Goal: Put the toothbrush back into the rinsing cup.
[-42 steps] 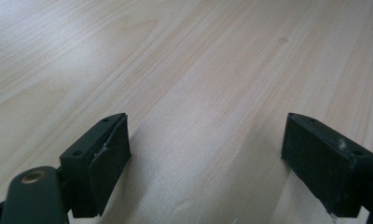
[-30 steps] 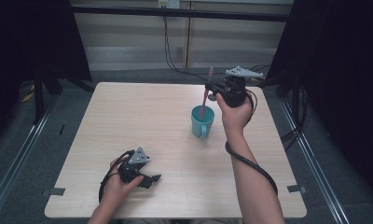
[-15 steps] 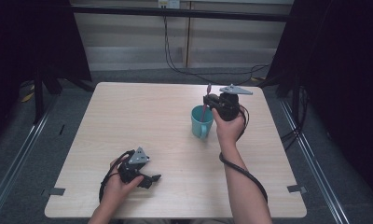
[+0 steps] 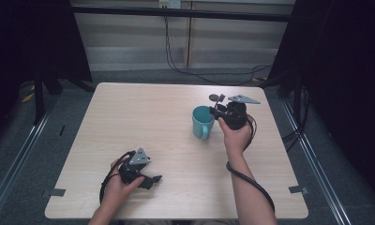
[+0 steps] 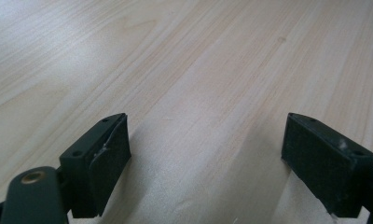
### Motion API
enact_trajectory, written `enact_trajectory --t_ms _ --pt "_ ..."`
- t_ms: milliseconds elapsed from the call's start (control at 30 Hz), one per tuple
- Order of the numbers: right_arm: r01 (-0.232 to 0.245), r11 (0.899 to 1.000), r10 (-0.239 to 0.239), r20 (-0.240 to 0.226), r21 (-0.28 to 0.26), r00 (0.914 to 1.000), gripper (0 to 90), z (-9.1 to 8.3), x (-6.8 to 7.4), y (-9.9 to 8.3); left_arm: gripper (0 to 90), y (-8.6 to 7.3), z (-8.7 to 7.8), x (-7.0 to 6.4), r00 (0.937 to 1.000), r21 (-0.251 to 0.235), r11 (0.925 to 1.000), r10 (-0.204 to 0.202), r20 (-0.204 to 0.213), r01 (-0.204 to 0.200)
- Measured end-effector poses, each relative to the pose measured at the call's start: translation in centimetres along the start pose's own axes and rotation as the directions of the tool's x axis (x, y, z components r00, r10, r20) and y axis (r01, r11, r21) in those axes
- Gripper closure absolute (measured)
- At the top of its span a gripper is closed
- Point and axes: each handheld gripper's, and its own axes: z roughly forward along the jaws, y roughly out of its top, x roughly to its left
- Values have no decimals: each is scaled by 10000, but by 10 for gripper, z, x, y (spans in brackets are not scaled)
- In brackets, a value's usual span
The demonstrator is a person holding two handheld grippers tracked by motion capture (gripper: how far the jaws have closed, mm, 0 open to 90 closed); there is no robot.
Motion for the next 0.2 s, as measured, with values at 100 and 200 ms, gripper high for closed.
enact_trajectory --t_ms 100,200 --pt "85 10000 -84 -13 41 10000 426 -8 -1 -2 149 0 0 0 10000 6 10000 -4 11 4" --pt "266 9996 -263 -191 133 9995 293 -21 -2 -8 149 0 0 0 10000 7 10000 0 6 0"
